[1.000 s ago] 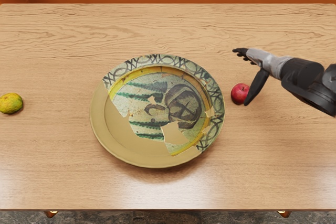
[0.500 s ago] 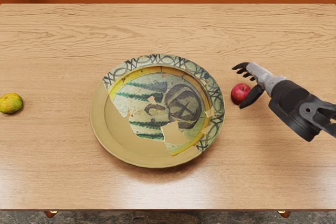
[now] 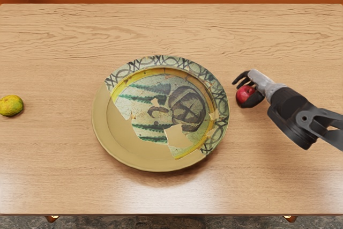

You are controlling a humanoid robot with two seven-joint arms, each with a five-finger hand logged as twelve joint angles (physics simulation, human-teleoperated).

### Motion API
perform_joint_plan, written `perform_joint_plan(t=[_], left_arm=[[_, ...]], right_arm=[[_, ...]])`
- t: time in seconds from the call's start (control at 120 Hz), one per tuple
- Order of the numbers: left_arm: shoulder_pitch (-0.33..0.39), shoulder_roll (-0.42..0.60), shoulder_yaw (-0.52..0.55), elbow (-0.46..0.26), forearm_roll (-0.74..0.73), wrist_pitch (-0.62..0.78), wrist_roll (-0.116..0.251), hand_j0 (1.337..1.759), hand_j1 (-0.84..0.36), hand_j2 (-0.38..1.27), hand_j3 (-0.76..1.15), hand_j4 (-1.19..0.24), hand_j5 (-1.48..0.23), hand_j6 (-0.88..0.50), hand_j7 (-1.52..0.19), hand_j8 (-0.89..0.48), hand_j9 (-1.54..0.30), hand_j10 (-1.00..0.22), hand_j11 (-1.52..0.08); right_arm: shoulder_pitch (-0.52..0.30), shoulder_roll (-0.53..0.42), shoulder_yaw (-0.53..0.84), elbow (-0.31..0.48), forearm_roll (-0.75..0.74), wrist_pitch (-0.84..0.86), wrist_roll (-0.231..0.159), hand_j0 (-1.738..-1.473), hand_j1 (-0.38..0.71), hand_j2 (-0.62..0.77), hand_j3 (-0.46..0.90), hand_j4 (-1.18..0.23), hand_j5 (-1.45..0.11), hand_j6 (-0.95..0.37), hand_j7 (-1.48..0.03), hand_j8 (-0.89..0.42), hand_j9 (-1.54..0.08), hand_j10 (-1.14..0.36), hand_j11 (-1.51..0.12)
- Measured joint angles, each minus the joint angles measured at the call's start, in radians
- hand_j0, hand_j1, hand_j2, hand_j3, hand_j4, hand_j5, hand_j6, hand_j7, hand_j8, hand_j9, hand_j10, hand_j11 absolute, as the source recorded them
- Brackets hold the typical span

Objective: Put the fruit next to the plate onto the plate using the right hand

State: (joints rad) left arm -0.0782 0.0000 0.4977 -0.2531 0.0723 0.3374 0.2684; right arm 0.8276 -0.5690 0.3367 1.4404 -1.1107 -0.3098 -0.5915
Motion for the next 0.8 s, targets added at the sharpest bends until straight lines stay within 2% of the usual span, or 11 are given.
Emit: perform_joint_plan(t=[0.2, 0.367, 0.533, 0.8], left_arm=[[0.0, 0.0, 0.001, 0.0, 0.0, 0.0, 0.0, 1.658, 0.09, 0.04, 0.0, -0.22, -0.28, -0.22, -0.28, -0.22, -0.28, -0.22, -0.28], [0.0, 0.0, 0.001, 0.001, 0.0, 0.0, 0.0, 1.658, 0.09, 0.04, 0.0, -0.22, -0.28, -0.22, -0.28, -0.22, -0.28, -0.22, -0.28], [0.0, 0.0, 0.001, 0.0, 0.0, 0.0, 0.0, 1.658, 0.09, 0.04, 0.0, -0.22, -0.28, -0.22, -0.28, -0.22, -0.28, -0.22, -0.28], [0.0, 0.0, 0.001, 0.001, 0.0, 0.0, 0.0, 1.658, 0.09, 0.04, 0.0, -0.22, -0.28, -0.22, -0.28, -0.22, -0.28, -0.22, -0.28]], right_arm=[[0.005, -0.001, 0.006, 0.007, 0.003, 0.0, -0.011, -1.657, 0.23, 0.17, 0.0, -0.57, -0.76, -0.52, -0.75, -0.39, -0.76, -0.51, -0.76], [0.01, -0.008, 0.022, 0.021, 0.011, 0.004, -0.014, -1.657, 0.23, 0.28, 0.0, -0.61, -0.82, -0.55, -0.81, -0.43, -0.82, -0.55, -0.82], [0.041, -0.028, 0.037, 0.064, 0.02, 0.01, -0.018, -1.656, 0.22, 0.26, 0.0, -0.63, -0.87, -0.55, -0.84, -0.41, -0.86, -0.54, -0.86], [0.144, -0.035, 0.043, 0.158, 0.025, 0.015, -0.02, -1.656, 0.2, 0.26, 0.0, -0.63, -0.89, -0.56, -0.86, -0.42, -0.88, -0.54, -0.88]])
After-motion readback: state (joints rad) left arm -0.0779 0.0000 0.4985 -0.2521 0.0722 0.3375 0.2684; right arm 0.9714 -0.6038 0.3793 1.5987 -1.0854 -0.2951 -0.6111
